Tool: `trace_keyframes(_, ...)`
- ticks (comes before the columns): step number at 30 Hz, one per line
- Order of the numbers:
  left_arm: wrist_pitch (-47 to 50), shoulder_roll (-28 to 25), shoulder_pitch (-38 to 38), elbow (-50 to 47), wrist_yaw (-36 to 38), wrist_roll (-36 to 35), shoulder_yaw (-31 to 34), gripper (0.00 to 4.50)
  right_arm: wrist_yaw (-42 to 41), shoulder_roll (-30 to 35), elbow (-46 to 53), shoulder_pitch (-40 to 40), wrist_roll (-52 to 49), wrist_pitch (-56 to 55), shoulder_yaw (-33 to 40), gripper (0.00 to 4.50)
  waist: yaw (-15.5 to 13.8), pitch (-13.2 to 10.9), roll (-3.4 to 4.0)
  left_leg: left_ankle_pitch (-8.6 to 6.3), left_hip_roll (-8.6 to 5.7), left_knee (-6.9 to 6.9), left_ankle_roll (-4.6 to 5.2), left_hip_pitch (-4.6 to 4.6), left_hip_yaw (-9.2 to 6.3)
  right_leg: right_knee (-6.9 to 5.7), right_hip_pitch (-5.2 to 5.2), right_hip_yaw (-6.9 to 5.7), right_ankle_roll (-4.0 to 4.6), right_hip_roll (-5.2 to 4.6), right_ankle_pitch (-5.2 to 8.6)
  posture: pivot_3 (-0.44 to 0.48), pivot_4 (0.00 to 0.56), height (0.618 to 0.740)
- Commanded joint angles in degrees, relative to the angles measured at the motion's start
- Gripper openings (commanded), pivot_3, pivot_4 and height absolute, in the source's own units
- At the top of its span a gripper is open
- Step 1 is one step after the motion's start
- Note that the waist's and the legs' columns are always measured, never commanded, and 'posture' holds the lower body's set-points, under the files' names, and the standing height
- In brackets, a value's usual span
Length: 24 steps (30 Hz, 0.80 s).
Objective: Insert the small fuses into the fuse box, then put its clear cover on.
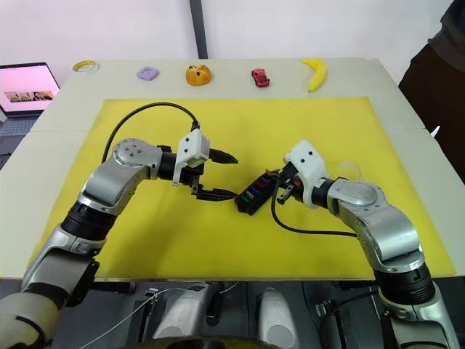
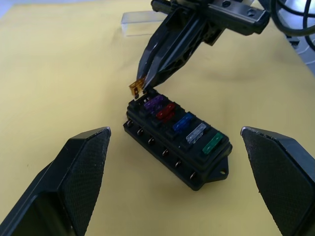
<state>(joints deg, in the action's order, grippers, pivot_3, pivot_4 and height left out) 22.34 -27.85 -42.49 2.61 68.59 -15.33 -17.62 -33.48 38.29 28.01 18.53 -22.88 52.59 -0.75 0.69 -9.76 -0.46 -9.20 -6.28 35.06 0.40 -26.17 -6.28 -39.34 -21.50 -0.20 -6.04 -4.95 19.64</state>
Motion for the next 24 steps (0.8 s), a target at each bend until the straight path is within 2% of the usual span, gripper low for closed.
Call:
trace_keyframes(1, -1.1, 0.3, -1.2, -1.0, 0.5, 0.1, 0.4, 4.46, 0.2, 0.3, 2.5, 0.1, -0.5, -0.3, 1.1, 0.0, 0.0, 0.0, 0.0, 0.0, 0.0, 0.0, 0.0, 0.0, 0.0, 0.0, 0.0, 0.0, 0.0, 0.0, 0.0, 0.0, 0.15, 0.735)
trace_keyframes(24, -0.7, -0.2, -0.4, -2.2, 0.5, -0.1, 0.9, 4.46, -0.2, 0.2, -0.8, 1.6, 0.8, -2.2, -0.4, 0.0, 0.0, 0.0, 0.0, 0.0, 0.0, 0.0, 0.0, 0.0, 0.0, 0.0, 0.0, 0.0, 0.0, 0.0, 0.0, 0.0, 0.15, 0.735)
